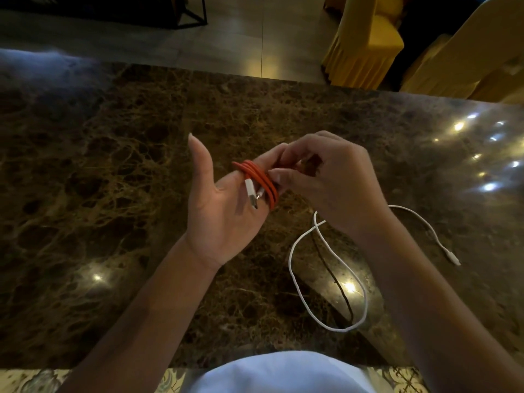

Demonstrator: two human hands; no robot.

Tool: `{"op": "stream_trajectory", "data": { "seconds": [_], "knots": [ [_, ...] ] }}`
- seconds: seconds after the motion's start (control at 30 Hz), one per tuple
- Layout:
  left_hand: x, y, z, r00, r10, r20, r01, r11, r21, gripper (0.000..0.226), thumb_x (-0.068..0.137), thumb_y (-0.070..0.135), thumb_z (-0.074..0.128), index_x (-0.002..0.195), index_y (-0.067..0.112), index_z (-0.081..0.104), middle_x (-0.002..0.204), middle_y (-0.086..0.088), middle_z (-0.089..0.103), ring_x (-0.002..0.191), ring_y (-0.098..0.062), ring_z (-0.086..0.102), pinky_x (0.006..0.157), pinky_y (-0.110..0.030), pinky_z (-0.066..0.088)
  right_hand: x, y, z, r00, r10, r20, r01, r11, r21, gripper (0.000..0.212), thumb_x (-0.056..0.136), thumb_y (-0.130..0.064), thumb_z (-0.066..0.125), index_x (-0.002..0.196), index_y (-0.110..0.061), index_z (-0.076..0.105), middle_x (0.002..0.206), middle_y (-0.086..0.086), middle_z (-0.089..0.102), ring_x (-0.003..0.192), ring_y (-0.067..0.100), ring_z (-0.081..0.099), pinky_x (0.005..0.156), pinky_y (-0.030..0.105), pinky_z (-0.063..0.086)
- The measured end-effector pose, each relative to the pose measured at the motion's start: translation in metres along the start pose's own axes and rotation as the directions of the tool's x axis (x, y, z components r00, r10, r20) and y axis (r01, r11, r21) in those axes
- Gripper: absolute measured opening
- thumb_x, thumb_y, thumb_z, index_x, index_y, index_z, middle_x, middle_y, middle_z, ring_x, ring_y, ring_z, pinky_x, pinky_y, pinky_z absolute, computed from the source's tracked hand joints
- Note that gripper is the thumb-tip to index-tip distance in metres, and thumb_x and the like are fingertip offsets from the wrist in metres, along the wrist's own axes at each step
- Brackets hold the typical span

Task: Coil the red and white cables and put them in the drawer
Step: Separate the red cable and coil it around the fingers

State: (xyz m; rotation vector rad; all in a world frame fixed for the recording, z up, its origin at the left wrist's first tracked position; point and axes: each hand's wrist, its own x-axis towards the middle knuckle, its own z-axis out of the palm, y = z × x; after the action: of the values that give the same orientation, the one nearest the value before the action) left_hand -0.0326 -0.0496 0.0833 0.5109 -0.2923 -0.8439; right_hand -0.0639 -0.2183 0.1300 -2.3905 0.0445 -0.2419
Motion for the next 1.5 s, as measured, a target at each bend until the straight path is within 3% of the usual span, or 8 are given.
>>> {"op": "stream_trajectory", "data": {
  "seconds": [0.23,0.43,0.63,0.77,1.17,1.3,1.43,1.5],
  "knots": [
    [-0.001,-0.003,-0.005,0.997,0.029,-0.068,-0.022,0.995,0.099,0.118,0.084,0.083,0.01,0.159,-0.007,0.027,0.165,-0.02,0.038,0.157,-0.029,0.031,0.133,-0.043,0.01,-0.002,0.008,0.0,0.997,-0.035,0.074,0.036,0.999,-0.018,0.016,0.09,-0.012,0.078,0.103,-0.021,0.079,0.107,-0.004,0.065,0.096,0.007,0.065,0.084,0.016,0.053],
    [-0.001,-0.001,-0.006,0.992,0.042,-0.116,-0.036,0.998,0.054,0.116,0.087,0.083,0.016,0.159,-0.007,0.029,0.166,-0.02,0.038,0.156,-0.029,0.034,0.132,-0.041,0.014,-0.001,0.012,0.001,0.988,-0.145,0.059,0.151,0.98,-0.129,0.014,0.09,-0.019,0.078,0.104,-0.022,0.08,0.109,-0.003,0.061,0.098,0.016,0.061,0.083,0.035,0.056],
    [-0.003,0.005,-0.009,0.991,0.07,-0.113,-0.073,0.997,-0.023,0.119,0.088,0.087,0.015,0.158,-0.008,0.03,0.165,-0.023,0.038,0.156,-0.033,0.034,0.13,-0.042,0.021,0.001,0.026,0.008,0.991,-0.132,0.037,0.127,0.986,0.112,0.028,0.089,-0.025,0.081,0.115,-0.02,0.073,0.116,-0.004,0.061,0.099,0.009,0.064,0.082,0.019,0.053],
    [-0.004,0.005,-0.011,0.988,0.093,-0.12,-0.1,0.993,-0.056,0.12,0.089,0.088,0.014,0.157,-0.01,0.029,0.166,-0.025,0.035,0.157,-0.034,0.033,0.131,-0.042,0.018,0.006,0.041,0.01,0.991,-0.136,-0.011,0.133,0.944,0.303,0.018,0.089,-0.021,0.08,0.104,-0.012,0.073,0.117,0.001,0.061,0.103,0.019,0.066,0.083,0.035,0.06],
    [-0.002,0.004,-0.015,0.987,0.122,-0.102,-0.132,0.986,-0.097,0.12,0.093,0.087,0.01,0.158,-0.013,0.022,0.167,-0.029,0.028,0.158,-0.038,0.027,0.132,-0.043,0.015,0.001,0.053,0.02,0.99,-0.137,0.021,0.11,0.867,0.486,0.016,0.094,-0.011,0.073,0.107,-0.019,0.067,0.105,0.004,0.069,0.095,0.017,0.068,0.082,0.038,0.055],
    [-0.001,0.003,-0.013,0.989,0.133,-0.065,-0.14,0.983,-0.118,0.12,0.093,0.087,0.009,0.159,-0.012,0.019,0.168,-0.03,0.025,0.159,-0.037,0.024,0.132,-0.043,0.013,0.0,0.051,0.021,0.981,-0.191,0.042,0.144,0.85,0.506,0.023,0.096,-0.007,0.07,0.118,-0.01,0.064,0.114,0.014,0.071,0.102,0.028,0.07,0.086,0.044,0.057],
    [0.0,0.002,-0.014,0.978,0.149,-0.144,-0.152,0.988,-0.008,0.118,0.092,0.086,0.003,0.159,-0.01,0.024,0.167,-0.026,0.032,0.157,-0.035,0.033,0.13,-0.043,0.019,-0.006,0.046,0.019,0.98,-0.191,0.064,0.143,0.884,0.445,0.024,0.099,-0.005,0.066,0.123,-0.005,0.067,0.105,0.006,0.072,0.094,0.017,0.07,0.082,0.03,0.056],
    [0.0,0.001,-0.015,0.969,0.149,-0.197,-0.137,0.988,0.071,0.118,0.092,0.086,0.0,0.158,-0.008,0.029,0.165,-0.022,0.039,0.155,-0.032,0.038,0.13,-0.043,0.021,-0.01,0.043,0.021,0.977,-0.196,0.08,0.149,0.905,0.399,0.027,0.1,-0.005,0.065,0.127,-0.004,0.067,0.104,0.003,0.073,0.095,0.016,0.071,0.085,0.034,0.059]
  ]
}}
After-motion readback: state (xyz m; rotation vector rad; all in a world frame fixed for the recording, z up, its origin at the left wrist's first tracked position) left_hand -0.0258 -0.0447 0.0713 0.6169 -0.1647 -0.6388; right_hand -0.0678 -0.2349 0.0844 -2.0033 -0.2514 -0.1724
